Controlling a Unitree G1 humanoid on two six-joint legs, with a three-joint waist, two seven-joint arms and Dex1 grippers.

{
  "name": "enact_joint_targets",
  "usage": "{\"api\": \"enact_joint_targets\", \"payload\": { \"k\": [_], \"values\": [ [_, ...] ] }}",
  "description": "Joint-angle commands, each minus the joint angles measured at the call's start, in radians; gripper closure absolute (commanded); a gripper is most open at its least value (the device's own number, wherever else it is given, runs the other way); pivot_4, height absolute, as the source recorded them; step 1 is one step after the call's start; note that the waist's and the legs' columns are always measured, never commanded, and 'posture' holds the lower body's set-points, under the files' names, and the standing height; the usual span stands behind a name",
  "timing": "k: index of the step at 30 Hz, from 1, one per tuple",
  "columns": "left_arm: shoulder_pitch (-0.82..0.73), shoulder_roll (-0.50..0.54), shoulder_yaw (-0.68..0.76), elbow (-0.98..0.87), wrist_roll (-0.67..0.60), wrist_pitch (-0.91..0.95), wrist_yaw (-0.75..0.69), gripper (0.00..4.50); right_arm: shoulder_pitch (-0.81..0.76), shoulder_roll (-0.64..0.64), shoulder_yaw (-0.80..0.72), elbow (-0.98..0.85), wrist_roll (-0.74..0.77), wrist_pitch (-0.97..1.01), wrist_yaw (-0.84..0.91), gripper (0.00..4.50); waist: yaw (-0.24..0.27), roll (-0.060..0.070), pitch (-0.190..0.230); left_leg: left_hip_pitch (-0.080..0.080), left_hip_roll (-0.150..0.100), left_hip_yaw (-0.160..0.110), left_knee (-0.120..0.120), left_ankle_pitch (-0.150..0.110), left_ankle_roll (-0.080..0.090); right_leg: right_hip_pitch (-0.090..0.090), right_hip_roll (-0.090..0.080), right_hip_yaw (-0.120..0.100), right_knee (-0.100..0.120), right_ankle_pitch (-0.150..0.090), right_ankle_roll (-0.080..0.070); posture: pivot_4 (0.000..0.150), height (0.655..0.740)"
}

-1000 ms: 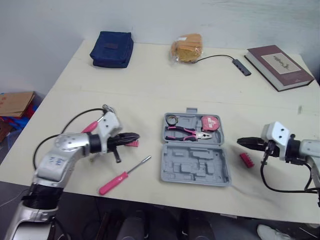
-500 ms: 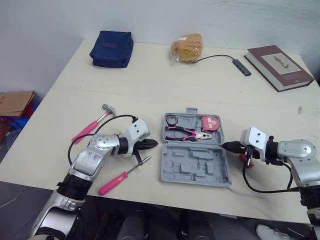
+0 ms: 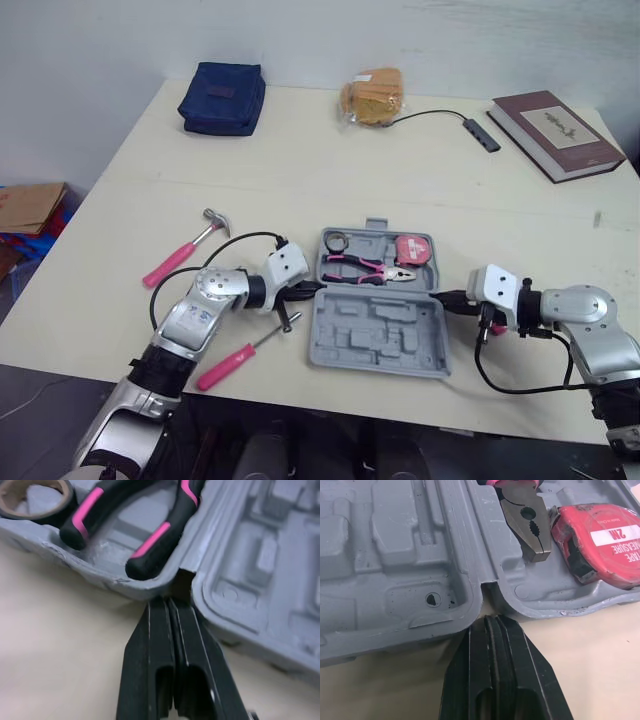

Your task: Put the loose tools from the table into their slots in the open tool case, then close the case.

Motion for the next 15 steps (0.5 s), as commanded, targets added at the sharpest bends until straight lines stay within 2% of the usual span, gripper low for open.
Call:
{"api": "enact_joint_targets", "payload": {
  "k": [1, 9, 15],
  "values": [
    [0.016, 0.003, -0.02, -0.042, -0.002, -0.024, -0.043, 4.49, 0.022, -0.007, -0.003, -0.067, 0.022, 0.008, 0.018, 4.5, 0.002, 0.0, 0.0, 0.0, 0.0, 0.0, 0.0, 0.0, 0.0, 0.0, 0.0, 0.0, 0.0, 0.0, 0.0, 0.15, 0.74],
    [0.04, 0.022, -0.018, -0.061, 0.003, -0.021, -0.075, 4.49, 0.089, -0.027, -0.025, -0.149, 0.051, 0.065, 0.025, 4.5, 0.005, 0.0, 0.0, 0.0, 0.0, 0.0, 0.001, -0.002, 0.0, 0.0, 0.0, 0.0, -0.001, 0.0, 0.0, 0.15, 0.74],
    [0.037, 0.035, 0.004, -0.056, 0.007, -0.037, -0.07, 4.49, 0.082, -0.037, -0.062, -0.118, 0.059, 0.058, 0.012, 4.5, 0.007, 0.0, 0.0, 0.0, 0.001, 0.0, 0.001, -0.002, 0.0, 0.001, 0.0, 0.0, -0.001, 0.0, 0.0, 0.15, 0.74]
  ]
}}
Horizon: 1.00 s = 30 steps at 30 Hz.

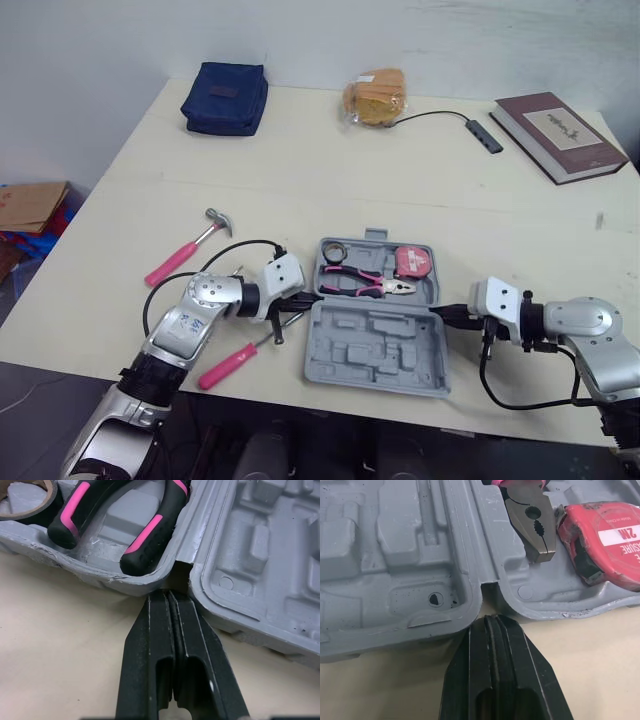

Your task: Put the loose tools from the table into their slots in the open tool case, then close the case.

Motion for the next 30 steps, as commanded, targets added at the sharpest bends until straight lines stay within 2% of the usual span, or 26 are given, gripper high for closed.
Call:
{"api": "enact_joint_targets", "payload": {
  "k": [1, 3, 6, 10, 11, 12, 14, 17, 18, 20, 21, 25, 30],
  "values": [
    [0.004, 0.009, 0.005, -0.022, 0.005, -0.016, -0.012, 4.49, -0.005, -0.016, -0.04, -0.008, 0.025, -0.008, 0.0, 4.5, 0.001, 0.0, 0.0, 0.0, 0.0, 0.0, 0.0, 0.0, 0.0, 0.0, 0.0, 0.0, 0.0, 0.0, 0.0, 0.15, 0.74],
    [0.002, 0.025, 0.034, -0.036, -0.015, -0.028, -0.028, 4.49, 0.003, -0.03, -0.07, -0.008, 0.042, -0.016, 0.014, 4.5, 0.002, 0.0, 0.0, 0.0, 0.0, 0.0, 0.0, 0.0, 0.0, 0.0, 0.0, 0.0, 0.0, 0.0, 0.0, 0.15, 0.74],
    [0.007, 0.097, 0.173, -0.078, -0.122, -0.07, -0.108, 4.49, 0.045, -0.106, -0.204, 0.0, 0.122, -0.039, 0.075, 4.5, 0.006, 0.001, 0.001, -0.002, 0.0, 0.0, 0.0, 0.0, 0.0, -0.002, 0.0, 0.0, 0.0, 0.0, 0.0, 0.15, 0.74],
    [0.05, 0.212, 0.316, -0.024, -0.188, -0.105, -0.176, 4.49, 0.12, -0.17, -0.341, 0.038, 0.164, -0.045, 0.104, 4.5, 0.008, 0.001, 0.001, -0.002, 0.0, 0.0, 0.0, 0.0, 0.0, -0.001, 0.0, -0.001, -0.001, 0.0, 0.0, 0.15, 0.74],
    [0.068, 0.233, 0.356, -0.002, -0.196, -0.142, -0.19, 4.11, 0.141, -0.179, -0.376, 0.046, 0.173, -0.046, 0.106, 3.99, 0.009, 0.001, 0.001, -0.001, 0.001, 0.0, -0.001, 0.0, 0.0, -0.001, 0.0, -0.001, -0.002, 0.0, 0.0, 0.15, 0.74],
    [0.094, 0.261, 0.413, 0.037, -0.211, -0.174, -0.211, 3.95, 0.162, -0.187, -0.424, 0.065, 0.177, -0.051, 0.099, 3.8, 0.009, 0.001, 0.001, -0.001, 0.001, 0.0, -0.001, -0.001, 0.0, -0.001, 0.0, -0.001, -0.002, 0.0, 0.0, 0.15, 0.74],
    [0.132, 0.298, 0.487, 0.098, -0.231, -0.225, -0.238, 3.18, 0.193, -0.195, -0.489, 0.091, 0.178, -0.061, 0.086, 2.99, 0.009, 0.001, 0.001, -0.001, 0.001, 0.001, -0.001, -0.001, 0.0, -0.001, 0.0, 0.0, -0.002, 0.0, 0.0, 0.15, 0.74],
    [0.179, 0.344, 0.598, 0.213, -0.234, -0.308, -0.234, 1.74, 0.246, -0.206, -0.58, 0.177, 0.141, -0.132, 0.055, 1.41, 0.01, 0.001, 0.001, -0.001, 0.001, 0.002, 0.0, -0.002, 0.001, -0.002, 0.0, 0.0, -0.004, 0.0, 0.0, 0.15, 0.74],
    [0.195, 0.361, 0.635, 0.254, -0.232, -0.328, -0.225, 1.41, 0.266, -0.205, -0.61, 0.212, 0.131, -0.161, 0.044, 1.0, 0.011, 0.001, 0.001, -0.001, 0.001, 0.002, 0.0, -0.004, 0.001, -0.002, 0.0, 0.0, -0.005, 0.0, 0.0, 0.15, 0.74],
    [0.235, 0.417, 0.736, 0.407, -0.225, -0.388, -0.203, 0.48, 0.314, -0.192, -0.693, 0.31, 0.126, -0.228, 0.004, 0.04, 0.011, 0.001, 0.001, -0.001, 0.001, 0.002, -0.001, -0.006, 0.0, -0.002, 0.001, 0.0, -0.007, 0.0, 0.0, 0.15, 0.74],
    [0.254, 0.439, 0.771, 0.475, -0.22, -0.416, -0.191, 0.02, 0.333, -0.178, -0.723, 0.348, 0.133, -0.266, -0.005, 0.0, 0.011, 0.001, 0.001, -0.001, 0.002, 0.002, -0.002, -0.006, 0.0, -0.003, 0.001, 0.0, -0.007, 0.0, 0.0, 0.15, 0.74],
    [0.304, 0.508, 0.849, 0.711, -0.187, -0.52, -0.139, 0.02, 0.408, -0.15, -0.806, 0.533, 0.144, -0.434, -0.021, 0.0, 0.005, 0.002, 0.001, -0.001, 0.002, 0.005, -0.003, -0.008, 0.001, -0.003, 0.001, 0.002, -0.005, -0.001, 0.001, 0.15, 0.74],
    [0.298, 0.564, 0.869, 0.915, -0.17, -0.591, -0.072, 0.02, 0.446, -0.165, -0.81, 0.672, 0.145, -0.49, -0.049, 0.0, -0.003, 0.002, 0.001, 0.001, 0.003, 0.005, -0.002, -0.012, -0.001, -0.003, 0.001, 0.003, -0.008, -0.001, 0.001, 0.15, 0.74]
  ]
}}
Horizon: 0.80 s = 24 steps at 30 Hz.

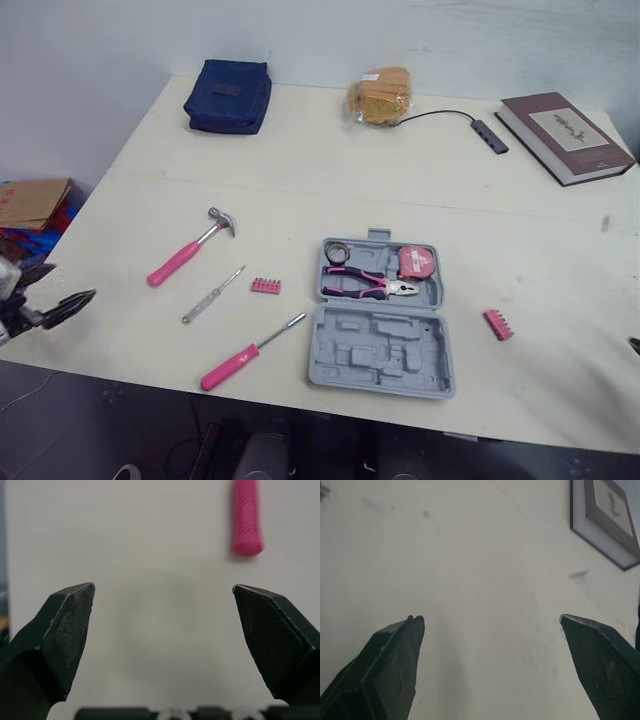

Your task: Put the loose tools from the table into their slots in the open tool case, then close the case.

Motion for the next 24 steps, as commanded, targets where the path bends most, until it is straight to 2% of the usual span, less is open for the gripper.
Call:
{"api": "enact_joint_targets", "payload": {
  "k": [1, 4, 9, 13, 18, 22, 24],
  "values": [
    [-0.001, 0.053, 0.042, 0.101, 0.002, -0.049, 0.038, 0.02, 0.008, -0.013, -0.038, 0.066, 0.022, -0.022, -0.036, 0.0, -0.01, 0.0, 0.0, 0.001, 0.0, 0.0, 0.0, 0.0, -0.001, 0.0, 0.0, 0.001, 0.001, 0.0, 0.0, 0.15, 0.74],
    [0.003, 0.053, 0.045, 0.106, -0.025, -0.043, 0.003, 0.02, 0.002, 0.002, -0.011, 0.044, 0.049, -0.011, -0.006, 0.0, -0.015, 0.001, 0.0, 0.002, 0.0, 0.001, 0.0, -0.003, 0.001, 0.0, -0.001, 0.002, 0.003, 0.0, 0.0, 0.15, 0.74],
    [-0.007, 0.017, 0.03, -0.013, -0.064, 0.02, -0.045, 0.02, -0.05, 0.054, 0.032, -0.064, 0.123, 0.02, 0.046, 0.0, -0.025, 0.001, 0.0, 0.003, 0.002, 0.002, 0.0, -0.002, -0.001, 0.0, 0.0, 0.006, 0.005, 0.0, -0.001, 0.15, 0.74],
    [-0.005, -0.031, -0.009, -0.224, -0.108, 0.146, -0.062, 0.02, -0.098, 0.097, 0.086, -0.195, 0.176, 0.12, 0.054, 0.0, -0.027, 0.001, 0.0, 0.003, 0.001, 0.003, 0.0, 0.0, -0.004, -0.001, 0.0, 0.012, 0.006, 0.0, -0.001, 0.15, 0.74],
    [0.073, -0.062, -0.045, -0.507, -0.161, 0.323, -0.072, 0.02, -0.121, 0.152, 0.13, -0.392, 0.262, 0.205, 0.079, 0.0, -0.028, 0.001, 0.0, 0.002, 0.002, 0.004, 0.0, 0.001, -0.002, -0.003, 0.0, 0.016, 0.009, 0.0, -0.001, 0.15, 0.74],
    [0.143, -0.107, -0.115, -0.801, -0.223, 0.546, 0.004, 0.02, -0.133, 0.24, 0.221, -0.649, 0.39, 0.305, 0.111, 0.0, -0.031, 0.001, 0.0, 0.003, 0.003, 0.006, 0.0, 0.001, 0.0, -0.003, 0.002, 0.018, 0.009, 0.0, -0.001, 0.15, 0.74],
    [0.163, -0.136, -0.147, -0.899, -0.204, 0.606, 0.078, 0.02, -0.145, 0.272, 0.291, -0.758, 0.381, 0.297, 0.124, 0.0, -0.031, 0.001, 0.0, 0.002, 0.003, 0.007, 0.0, 0.001, 0.0, -0.004, 0.002, 0.02, 0.01, 0.0, -0.001, 0.15, 0.74]
  ]
}}
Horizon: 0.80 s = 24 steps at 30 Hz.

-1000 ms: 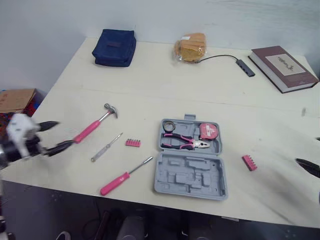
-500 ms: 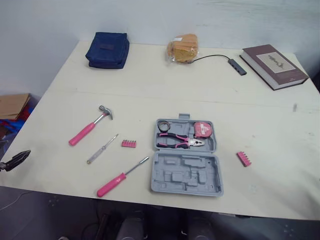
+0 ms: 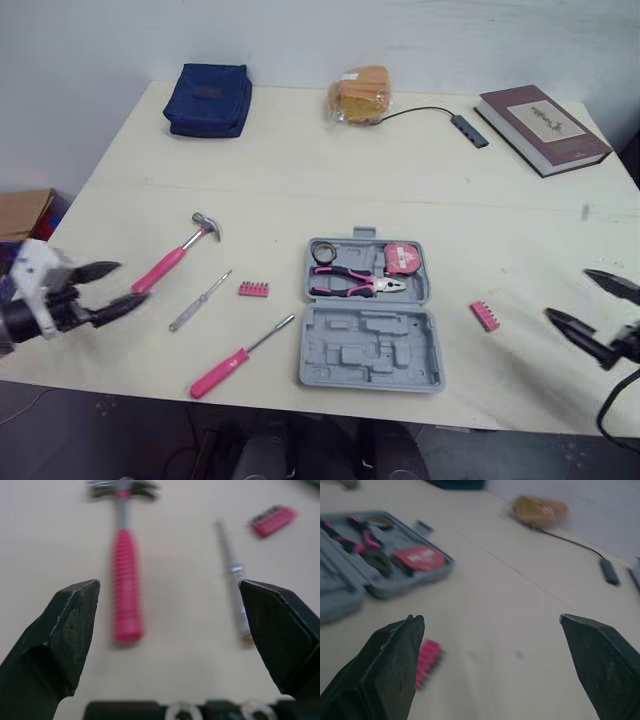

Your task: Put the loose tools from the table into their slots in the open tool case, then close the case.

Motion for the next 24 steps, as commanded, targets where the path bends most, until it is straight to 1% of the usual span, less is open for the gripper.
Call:
{"api": "enact_joint_targets", "payload": {
  "k": [1, 3, 5, 7, 10, 13, 15, 16, 20, 23, 24],
  "values": [
    [0.029, -0.023, -0.03, -0.161, 0.001, 0.105, 0.103, 0.02, -0.013, 0.031, 0.07, -0.174, 0.029, -0.001, 0.026, 0.0, 0.0, 0.0, 0.0, 0.0, 0.0, 0.0, 0.0, 0.0, 0.0, 0.0, 0.0, 0.0, 0.0, 0.0, 0.0, 0.15, 0.74],
    [0.061, -0.018, -0.069, -0.217, 0.04, 0.139, 0.135, 0.02, -0.02, 0.042, 0.121, -0.208, -0.006, -0.041, 0.062, 0.0, 0.001, 0.0, 0.0, 0.0, 0.0, 0.002, 0.001, 0.0, 0.0, -0.002, 0.0, 0.002, 0.0, 0.0, 0.0, 0.15, 0.74],
    [0.074, -0.036, -0.077, -0.238, 0.062, 0.167, 0.19, 0.02, -0.03, 0.05, 0.158, -0.222, -0.026, -0.067, 0.086, 0.0, 0.004, 0.0, 0.0, 0.0, 0.0, 0.003, 0.001, 0.0, 0.0, -0.003, 0.0, 0.002, -0.001, 0.0, 0.0, 0.15, 0.74],
    [0.088, -0.052, -0.077, -0.248, 0.086, 0.171, 0.231, 0.02, -0.048, 0.062, 0.175, -0.228, -0.027, -0.076, 0.081, 0.0, 0.01, 0.0, 0.0, 0.0, 0.0, 0.004, 0.001, 0.0, 0.0, -0.004, 0.0, 0.002, -0.001, 0.0, 0.0, 0.15, 0.74],
    [0.099, -0.058, -0.079, -0.257, 0.097, 0.176, 0.244, 0.02, -0.056, 0.066, 0.183, -0.232, -0.023, -0.074, 0.075, 0.0, 0.022, 0.0, 0.0, 0.0, 0.0, 0.008, 0.001, 0.0, 0.0, -0.008, 0.001, 0.002, 0.0, 0.0, 0.0, 0.15, 0.74],
    [0.09, -0.096, -0.091, -0.235, 0.12, 0.167, 0.297, 0.02, -0.07, 0.07, 0.224, -0.266, -0.009, -0.06, 0.097, 0.0, 0.027, 0.0, 0.0, 0.0, 0.001, 0.01, 0.001, -0.001, 0.001, -0.008, 0.001, 0.003, 0.0, 0.0, 0.0, 0.15, 0.74],
    [0.079, -0.116, -0.125, -0.202, 0.13, 0.126, 0.271, 0.58, -0.089, 0.089, 0.232, -0.268, 0.002, -0.022, 0.05, 0.0, 0.032, 0.0, 0.0, 0.0, 0.001, 0.011, 0.001, -0.001, 0.002, -0.009, 0.001, 0.003, 0.0, 0.0, 0.0, 0.15, 0.74],
    [0.07, -0.124, -0.141, -0.194, 0.132, 0.117, 0.259, 0.86, -0.093, 0.087, 0.244, -0.262, -0.01, -0.024, 0.059, 0.0, 0.034, 0.0, 0.0, 0.0, 0.001, 0.011, 0.001, -0.002, 0.002, -0.009, 0.001, 0.003, 0.0, 0.0, 0.0, 0.15, 0.74],
    [0.044, -0.14, -0.183, -0.182, 0.137, 0.117, 0.251, 2.76, -0.105, 0.091, 0.276, -0.258, -0.036, -0.031, 0.075, 0.0, 0.048, 0.0, 0.0, 0.0, 0.001, 0.013, 0.002, -0.002, 0.002, -0.009, 0.001, 0.004, 0.0, 0.0, 0.0, 0.15, 0.74],
    [0.054, -0.141, -0.218, -0.163, 0.168, 0.096, 0.249, 4.12, -0.115, 0.095, 0.281, -0.26, -0.043, -0.034, 0.06, 0.0, 0.049, 0.0, 0.0, 0.0, 0.001, 0.013, 0.002, -0.003, 0.003, -0.009, 0.0, 0.004, -0.001, 0.0, 0.0, 0.15, 0.74],
    [0.057, -0.146, -0.22, -0.157, 0.17, 0.081, 0.244, 4.45, -0.115, 0.096, 0.28, -0.261, -0.044, -0.033, 0.053, 0.0, 0.049, 0.0, -0.001, 0.0, 0.001, 0.014, 0.002, -0.003, 0.004, -0.009, 0.0, 0.004, -0.001, 0.0, 0.0, 0.15, 0.74]
  ]
}}
